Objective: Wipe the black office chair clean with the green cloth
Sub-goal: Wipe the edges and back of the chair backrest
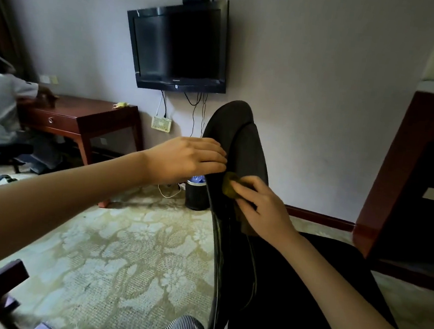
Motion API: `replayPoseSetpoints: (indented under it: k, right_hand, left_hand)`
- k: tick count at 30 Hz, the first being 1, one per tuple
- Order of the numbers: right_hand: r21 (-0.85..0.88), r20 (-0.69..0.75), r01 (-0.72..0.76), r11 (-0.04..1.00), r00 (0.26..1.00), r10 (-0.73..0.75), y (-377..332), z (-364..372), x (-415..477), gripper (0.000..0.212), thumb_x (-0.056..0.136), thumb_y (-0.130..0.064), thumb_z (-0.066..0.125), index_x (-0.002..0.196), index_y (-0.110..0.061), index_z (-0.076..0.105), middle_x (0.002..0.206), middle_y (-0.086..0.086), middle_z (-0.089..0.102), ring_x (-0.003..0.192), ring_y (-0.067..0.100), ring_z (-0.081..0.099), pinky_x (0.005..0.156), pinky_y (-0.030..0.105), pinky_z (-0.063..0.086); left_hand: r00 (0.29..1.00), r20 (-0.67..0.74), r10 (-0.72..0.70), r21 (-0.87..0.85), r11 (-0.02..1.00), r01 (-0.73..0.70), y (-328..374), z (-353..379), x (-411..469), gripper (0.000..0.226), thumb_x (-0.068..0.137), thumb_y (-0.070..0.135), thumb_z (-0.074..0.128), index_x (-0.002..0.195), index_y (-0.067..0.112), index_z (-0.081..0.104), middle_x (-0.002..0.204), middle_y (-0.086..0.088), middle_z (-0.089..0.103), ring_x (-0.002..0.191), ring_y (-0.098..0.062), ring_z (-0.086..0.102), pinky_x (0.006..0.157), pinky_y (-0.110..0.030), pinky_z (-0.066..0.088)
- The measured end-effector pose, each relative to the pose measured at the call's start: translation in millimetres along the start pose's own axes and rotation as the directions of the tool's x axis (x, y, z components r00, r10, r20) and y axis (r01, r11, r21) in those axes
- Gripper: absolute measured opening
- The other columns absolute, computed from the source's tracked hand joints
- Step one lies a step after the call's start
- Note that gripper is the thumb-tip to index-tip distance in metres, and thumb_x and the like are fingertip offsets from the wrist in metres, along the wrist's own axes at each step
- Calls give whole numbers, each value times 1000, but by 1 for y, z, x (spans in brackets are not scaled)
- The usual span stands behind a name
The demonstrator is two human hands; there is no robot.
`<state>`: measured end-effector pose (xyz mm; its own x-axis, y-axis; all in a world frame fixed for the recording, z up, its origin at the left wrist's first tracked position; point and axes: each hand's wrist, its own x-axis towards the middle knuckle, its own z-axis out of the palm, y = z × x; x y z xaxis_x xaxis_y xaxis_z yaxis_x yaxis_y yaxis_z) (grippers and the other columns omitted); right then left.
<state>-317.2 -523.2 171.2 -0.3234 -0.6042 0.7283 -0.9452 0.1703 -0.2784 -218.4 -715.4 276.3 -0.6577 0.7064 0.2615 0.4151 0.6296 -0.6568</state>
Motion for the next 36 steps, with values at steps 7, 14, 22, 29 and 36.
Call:
replayPoseSetpoints:
  k: [7, 14, 22, 29, 36]
  right_hand:
    - [-73, -90, -16, 997, 996, 9, -2, 6, -19, 37, 86, -19, 44, 112, -7, 68, 106, 12, 63, 87, 27, 63, 68, 30, 55]
    - [91, -49, -233, 968, 970, 238, 19, 11, -50, 34, 85, 3, 57, 115, -8, 67, 114, 1, 58, 104, 21, 58, 88, 16, 45]
    - [336, -39, -285, 898, 948, 316, -10, 9, -12, 47, 79, -14, 42, 123, -13, 58, 117, -14, 44, 115, 13, 48, 99, 18, 35]
    - [366, -181, -260, 894, 922, 342, -15, 19, -4, 48, 78, -52, 49, 102, -14, 66, 101, -26, 48, 101, 13, 55, 86, 25, 45]
    - [399, -195, -285, 872, 902, 384, 17, 41, -51, 17, 80, -15, 66, 95, -8, 72, 103, -28, 53, 99, 5, 55, 89, 6, 37]
  left_hand:
    - [999, 35, 16, 1, 1000, -16, 9, -8, 4, 35, 88, 6, 38, 109, 0, 66, 110, -16, 66, 105, -30, 62, 107, -32, 25]
    - [999, 37, -20, 89, 996, 17, 19, -5, 5, 38, 87, 4, 35, 112, 6, 64, 110, -12, 65, 109, -32, 55, 104, -37, 29]
    - [997, 53, 53, 240, 969, -64, 34, -2, 10, 43, 95, 6, 26, 103, 8, 69, 104, -9, 68, 100, -29, 63, 98, -38, 33]
    - [996, -53, 74, 188, 980, -63, 30, 15, 3, 31, 98, 8, 34, 105, 7, 64, 104, -10, 67, 107, -27, 48, 101, -40, 34]
    - [1000, 5, 16, 190, 982, -17, 36, 12, 1, 49, 100, 8, 16, 113, 11, 63, 110, -8, 65, 112, -29, 44, 104, -44, 28]
